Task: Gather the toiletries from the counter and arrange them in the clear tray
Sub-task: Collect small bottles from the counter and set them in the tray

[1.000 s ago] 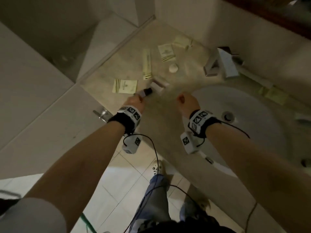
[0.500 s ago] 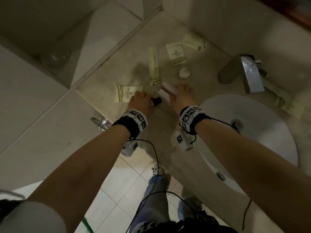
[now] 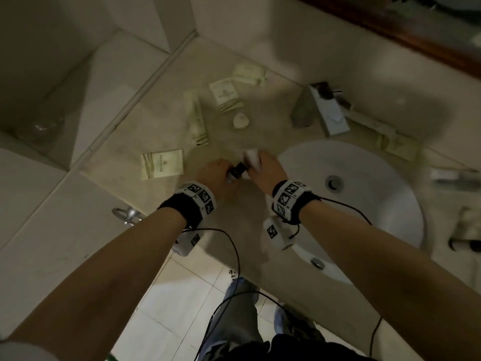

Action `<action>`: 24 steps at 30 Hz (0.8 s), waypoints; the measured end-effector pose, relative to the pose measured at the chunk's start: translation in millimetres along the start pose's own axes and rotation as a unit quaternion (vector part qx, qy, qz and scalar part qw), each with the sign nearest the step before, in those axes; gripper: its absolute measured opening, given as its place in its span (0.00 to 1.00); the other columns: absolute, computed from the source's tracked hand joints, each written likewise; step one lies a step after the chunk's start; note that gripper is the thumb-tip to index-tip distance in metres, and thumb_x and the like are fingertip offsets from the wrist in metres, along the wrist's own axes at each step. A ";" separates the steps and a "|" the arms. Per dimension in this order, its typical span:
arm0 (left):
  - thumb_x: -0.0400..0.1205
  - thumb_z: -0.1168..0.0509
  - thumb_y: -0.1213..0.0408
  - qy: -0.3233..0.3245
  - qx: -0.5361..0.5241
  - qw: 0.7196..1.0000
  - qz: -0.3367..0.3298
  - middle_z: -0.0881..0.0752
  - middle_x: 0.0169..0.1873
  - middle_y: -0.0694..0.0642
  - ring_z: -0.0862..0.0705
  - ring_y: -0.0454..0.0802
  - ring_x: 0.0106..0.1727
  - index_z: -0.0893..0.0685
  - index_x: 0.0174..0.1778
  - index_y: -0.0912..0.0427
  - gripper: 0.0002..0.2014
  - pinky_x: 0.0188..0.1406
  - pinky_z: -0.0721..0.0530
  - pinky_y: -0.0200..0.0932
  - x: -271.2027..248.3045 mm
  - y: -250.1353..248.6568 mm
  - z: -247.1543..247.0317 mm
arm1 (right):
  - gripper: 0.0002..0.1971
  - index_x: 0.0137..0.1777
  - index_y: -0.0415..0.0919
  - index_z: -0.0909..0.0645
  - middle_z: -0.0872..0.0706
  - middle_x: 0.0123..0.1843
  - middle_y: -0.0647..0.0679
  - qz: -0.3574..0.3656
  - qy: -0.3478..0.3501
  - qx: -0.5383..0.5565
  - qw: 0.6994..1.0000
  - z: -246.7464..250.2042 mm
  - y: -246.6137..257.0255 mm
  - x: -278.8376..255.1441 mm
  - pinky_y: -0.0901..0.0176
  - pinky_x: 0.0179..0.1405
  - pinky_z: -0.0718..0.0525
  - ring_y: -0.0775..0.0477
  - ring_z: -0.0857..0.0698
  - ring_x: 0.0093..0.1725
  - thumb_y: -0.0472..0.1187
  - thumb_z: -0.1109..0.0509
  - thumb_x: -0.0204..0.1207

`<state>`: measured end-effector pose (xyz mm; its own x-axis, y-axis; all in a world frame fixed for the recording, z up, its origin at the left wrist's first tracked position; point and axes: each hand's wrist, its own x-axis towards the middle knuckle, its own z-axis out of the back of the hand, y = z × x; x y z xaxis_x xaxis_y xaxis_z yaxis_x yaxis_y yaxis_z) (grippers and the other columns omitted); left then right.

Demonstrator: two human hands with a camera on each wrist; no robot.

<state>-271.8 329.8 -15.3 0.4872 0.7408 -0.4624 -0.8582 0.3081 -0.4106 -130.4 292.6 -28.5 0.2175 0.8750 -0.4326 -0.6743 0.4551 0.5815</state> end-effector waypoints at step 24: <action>0.82 0.39 0.49 0.133 0.130 0.942 -0.280 0.19 0.58 0.59 0.17 0.58 0.54 0.26 0.63 0.59 0.20 0.51 0.20 0.48 -97.7 -457.3 -236.0 | 0.21 0.76 0.46 0.37 0.33 0.59 0.50 -0.212 -0.294 0.198 0.911 218.1 -425.4 -372.5 0.61 0.58 0.37 0.48 0.30 0.61 0.47 0.45 0.84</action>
<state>111.2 -24.4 32.3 0.8690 0.2530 -0.4252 -0.4480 0.7672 -0.4591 229.4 -190.8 35.6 0.8179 0.4907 -0.3003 -0.1593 0.6948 0.7013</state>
